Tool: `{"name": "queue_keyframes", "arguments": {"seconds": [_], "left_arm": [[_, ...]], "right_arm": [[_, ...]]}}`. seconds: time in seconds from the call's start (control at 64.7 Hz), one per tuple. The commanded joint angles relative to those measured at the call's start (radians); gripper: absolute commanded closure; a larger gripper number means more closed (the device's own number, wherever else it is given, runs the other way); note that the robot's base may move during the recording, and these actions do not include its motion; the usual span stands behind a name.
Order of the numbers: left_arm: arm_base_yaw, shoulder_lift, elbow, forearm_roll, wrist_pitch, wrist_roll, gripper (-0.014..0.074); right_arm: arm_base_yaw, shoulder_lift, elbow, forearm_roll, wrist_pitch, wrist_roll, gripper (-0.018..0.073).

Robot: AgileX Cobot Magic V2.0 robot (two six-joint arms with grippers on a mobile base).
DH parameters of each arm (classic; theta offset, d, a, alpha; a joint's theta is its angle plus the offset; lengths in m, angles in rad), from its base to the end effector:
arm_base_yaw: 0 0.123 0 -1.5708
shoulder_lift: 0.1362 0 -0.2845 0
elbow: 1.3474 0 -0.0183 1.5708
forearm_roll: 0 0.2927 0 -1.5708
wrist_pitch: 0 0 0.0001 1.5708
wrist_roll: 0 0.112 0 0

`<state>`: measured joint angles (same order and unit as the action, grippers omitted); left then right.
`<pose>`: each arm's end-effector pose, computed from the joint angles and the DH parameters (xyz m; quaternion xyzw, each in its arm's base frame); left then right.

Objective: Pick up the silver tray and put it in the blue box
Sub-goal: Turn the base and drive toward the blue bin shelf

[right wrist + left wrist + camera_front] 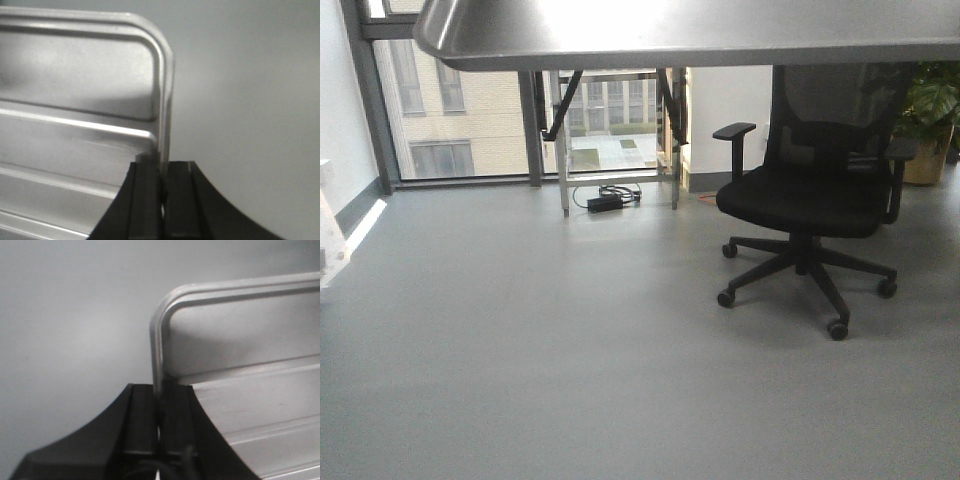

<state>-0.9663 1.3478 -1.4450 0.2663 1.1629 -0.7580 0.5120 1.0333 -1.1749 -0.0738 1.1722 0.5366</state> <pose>0.2050 -0.2491 0.3887 0.1133 0.9413 -0.1338 0.2884 0.2089 0.1087 0.3787 0.0086 0.9505 0.1225 0.2853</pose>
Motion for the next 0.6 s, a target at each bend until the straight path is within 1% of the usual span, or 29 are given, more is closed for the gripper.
{"name": "queue_keyframes", "arguments": {"seconds": [0.0,0.587], "left_arm": [[-0.001,-0.035,-0.029,0.085,0.04,0.017,0.0694],[0.001,-0.035,-0.029,0.085,0.038,0.017,0.0694]], "right_arm": [[-0.009,-0.021,-0.035,-0.091,-0.006,-0.006,0.0502],[-0.009,-0.019,-0.035,-0.091,-0.006,-0.006,0.0502]]}}
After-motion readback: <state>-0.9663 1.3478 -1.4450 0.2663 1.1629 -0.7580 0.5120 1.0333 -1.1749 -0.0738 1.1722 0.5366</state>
